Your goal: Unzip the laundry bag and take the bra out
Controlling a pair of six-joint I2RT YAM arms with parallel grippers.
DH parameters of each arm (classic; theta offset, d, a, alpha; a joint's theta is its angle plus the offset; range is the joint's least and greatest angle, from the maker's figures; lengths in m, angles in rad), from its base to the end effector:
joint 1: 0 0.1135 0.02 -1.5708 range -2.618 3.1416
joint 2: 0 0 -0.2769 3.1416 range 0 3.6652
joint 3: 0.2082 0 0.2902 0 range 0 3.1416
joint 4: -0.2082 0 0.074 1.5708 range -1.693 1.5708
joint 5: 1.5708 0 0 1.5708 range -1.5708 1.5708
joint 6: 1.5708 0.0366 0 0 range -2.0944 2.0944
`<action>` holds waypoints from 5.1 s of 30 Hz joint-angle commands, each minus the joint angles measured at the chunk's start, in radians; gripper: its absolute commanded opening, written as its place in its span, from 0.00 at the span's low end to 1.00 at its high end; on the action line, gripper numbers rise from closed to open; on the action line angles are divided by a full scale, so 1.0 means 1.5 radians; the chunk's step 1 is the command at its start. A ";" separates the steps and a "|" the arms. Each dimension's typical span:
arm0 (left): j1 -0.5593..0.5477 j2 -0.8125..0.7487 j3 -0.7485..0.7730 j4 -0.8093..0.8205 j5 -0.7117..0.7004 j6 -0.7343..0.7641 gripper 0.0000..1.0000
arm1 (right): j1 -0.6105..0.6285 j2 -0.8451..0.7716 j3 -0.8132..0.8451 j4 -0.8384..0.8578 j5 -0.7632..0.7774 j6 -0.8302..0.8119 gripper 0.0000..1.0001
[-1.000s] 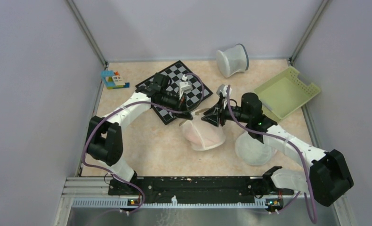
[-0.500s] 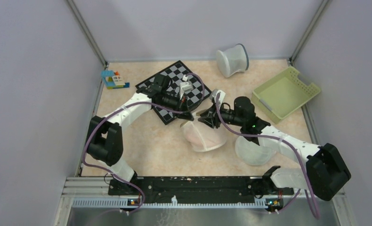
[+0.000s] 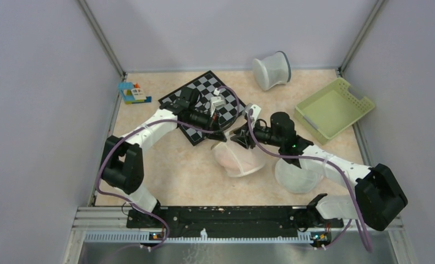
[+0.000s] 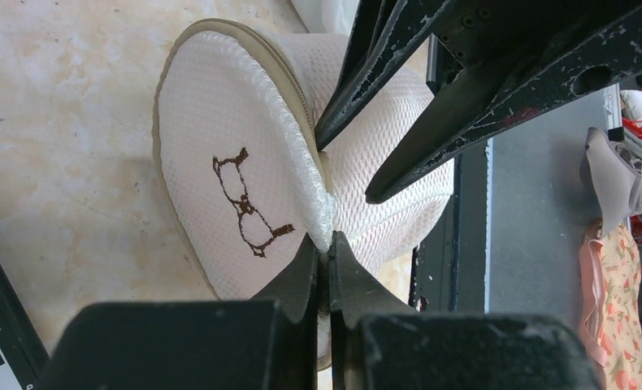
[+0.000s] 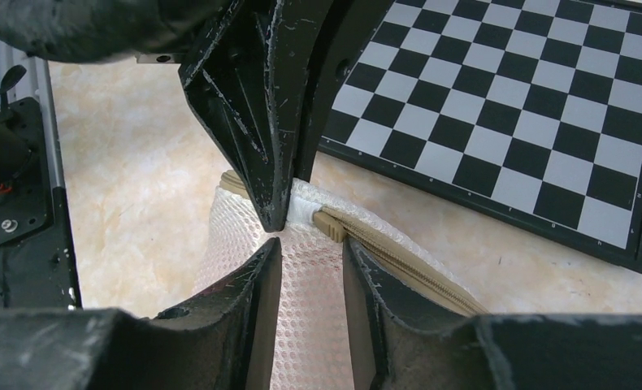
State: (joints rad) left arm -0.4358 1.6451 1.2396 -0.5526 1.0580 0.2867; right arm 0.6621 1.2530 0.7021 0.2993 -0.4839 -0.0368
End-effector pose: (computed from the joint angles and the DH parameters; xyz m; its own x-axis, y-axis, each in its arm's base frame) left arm 0.3292 -0.1885 0.2575 -0.5243 0.3972 -0.7532 0.8441 0.1260 -0.5211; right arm 0.2339 0.2039 0.2525 -0.1631 -0.1684 -0.9721 -0.9062 0.4152 0.0801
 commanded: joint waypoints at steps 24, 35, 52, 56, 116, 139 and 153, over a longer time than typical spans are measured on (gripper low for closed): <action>-0.025 -0.050 -0.018 0.034 0.036 0.042 0.00 | 0.023 -0.004 0.040 0.017 -0.020 -0.046 0.19; 0.032 -0.080 -0.036 -0.016 -0.022 0.183 0.00 | -0.028 -0.059 0.027 -0.077 -0.022 -0.034 0.00; 0.033 -0.164 -0.088 0.061 -0.112 0.393 0.56 | -0.081 -0.068 0.015 -0.092 -0.109 0.070 0.00; 0.014 -0.187 -0.074 0.046 -0.098 0.382 0.70 | -0.060 -0.060 0.021 -0.090 -0.120 0.091 0.00; -0.137 -0.188 -0.163 0.090 -0.280 0.250 0.07 | -0.090 -0.037 0.012 -0.121 -0.114 0.171 0.00; -0.094 -0.346 -0.238 0.161 -0.201 0.289 0.71 | -0.113 -0.048 0.002 -0.126 -0.147 0.171 0.00; -0.130 -0.173 -0.167 0.189 -0.213 0.027 0.45 | -0.096 -0.047 0.008 -0.118 -0.137 0.182 0.00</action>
State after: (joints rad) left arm -0.6292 1.3869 0.9695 -0.2985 0.7086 0.4267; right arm 0.5083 1.2057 0.6807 0.0830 -0.6910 0.2329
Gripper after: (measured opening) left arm 0.597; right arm 0.015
